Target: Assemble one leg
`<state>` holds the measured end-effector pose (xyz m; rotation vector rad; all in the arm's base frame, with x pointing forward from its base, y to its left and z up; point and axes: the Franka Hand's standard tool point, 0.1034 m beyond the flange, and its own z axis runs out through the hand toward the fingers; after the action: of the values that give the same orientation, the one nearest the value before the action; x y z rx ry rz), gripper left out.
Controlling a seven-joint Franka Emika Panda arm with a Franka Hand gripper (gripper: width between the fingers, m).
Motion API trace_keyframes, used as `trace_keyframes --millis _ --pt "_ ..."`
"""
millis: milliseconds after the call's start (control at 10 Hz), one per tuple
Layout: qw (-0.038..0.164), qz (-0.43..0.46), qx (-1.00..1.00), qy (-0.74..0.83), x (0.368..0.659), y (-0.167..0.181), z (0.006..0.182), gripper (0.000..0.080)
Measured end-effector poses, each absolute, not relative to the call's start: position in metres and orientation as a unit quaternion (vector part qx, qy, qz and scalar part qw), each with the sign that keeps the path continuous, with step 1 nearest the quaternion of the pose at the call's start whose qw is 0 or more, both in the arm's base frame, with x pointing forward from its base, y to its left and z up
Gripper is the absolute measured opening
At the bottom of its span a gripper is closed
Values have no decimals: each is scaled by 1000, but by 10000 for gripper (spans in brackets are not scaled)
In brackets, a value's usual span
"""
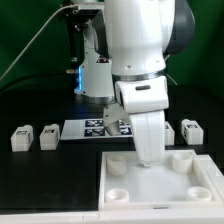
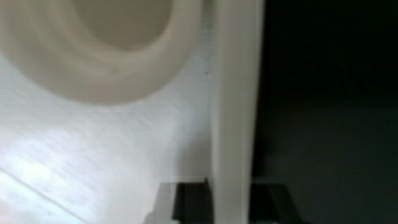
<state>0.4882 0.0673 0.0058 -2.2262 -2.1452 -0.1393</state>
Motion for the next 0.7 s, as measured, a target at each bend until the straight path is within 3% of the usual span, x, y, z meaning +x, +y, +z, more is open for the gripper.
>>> trace_keyframes --millis 400,500,600,700 --pt "26 -43 -717 -695 490 66 4 56" --pt "26 -43 -717 -695 490 65 4 174" --pt "26 -43 -717 -695 490 65 4 174" --pt "26 -42 -718 -695 490 65 4 309"
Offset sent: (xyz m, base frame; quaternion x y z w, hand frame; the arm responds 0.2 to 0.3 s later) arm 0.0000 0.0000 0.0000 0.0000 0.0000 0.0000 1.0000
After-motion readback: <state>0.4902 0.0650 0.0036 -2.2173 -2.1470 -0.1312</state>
